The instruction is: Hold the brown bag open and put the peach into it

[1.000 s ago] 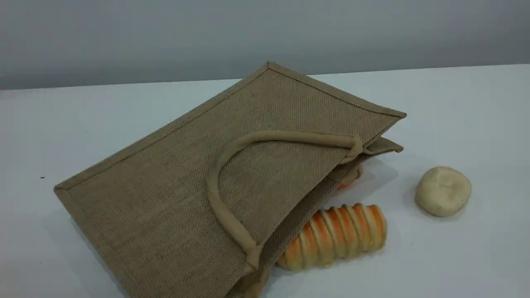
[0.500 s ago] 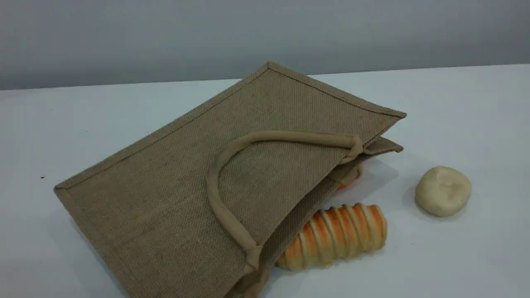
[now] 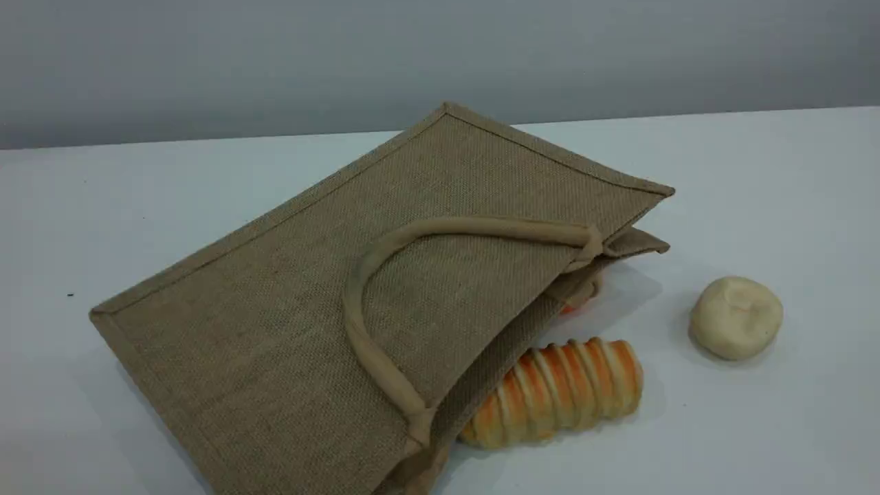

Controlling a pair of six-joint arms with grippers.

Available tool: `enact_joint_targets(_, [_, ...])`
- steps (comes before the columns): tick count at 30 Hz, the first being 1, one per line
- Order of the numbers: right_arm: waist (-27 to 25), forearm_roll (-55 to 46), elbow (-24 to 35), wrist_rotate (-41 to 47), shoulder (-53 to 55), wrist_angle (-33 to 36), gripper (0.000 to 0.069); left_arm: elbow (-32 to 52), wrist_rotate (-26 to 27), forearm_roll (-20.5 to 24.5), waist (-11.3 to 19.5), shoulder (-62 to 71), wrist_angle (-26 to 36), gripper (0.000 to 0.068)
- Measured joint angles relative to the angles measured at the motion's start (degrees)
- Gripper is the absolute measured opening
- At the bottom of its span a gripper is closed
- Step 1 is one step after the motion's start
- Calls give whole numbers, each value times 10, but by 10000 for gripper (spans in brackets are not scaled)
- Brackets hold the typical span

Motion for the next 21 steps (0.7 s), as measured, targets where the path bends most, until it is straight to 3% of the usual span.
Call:
enact_joint_targets(4, [0,-122,0,199,0,-6,573,0,0,0,0,0,0,469])
enact_joint_targets(8, [0,-186,-4,320,-1,10,573,0,0,0,0,0,0,469])
enact_joint_targets(21, [0,-466,-71,652,-119,235,573,0,0,0,0,0,0,469])
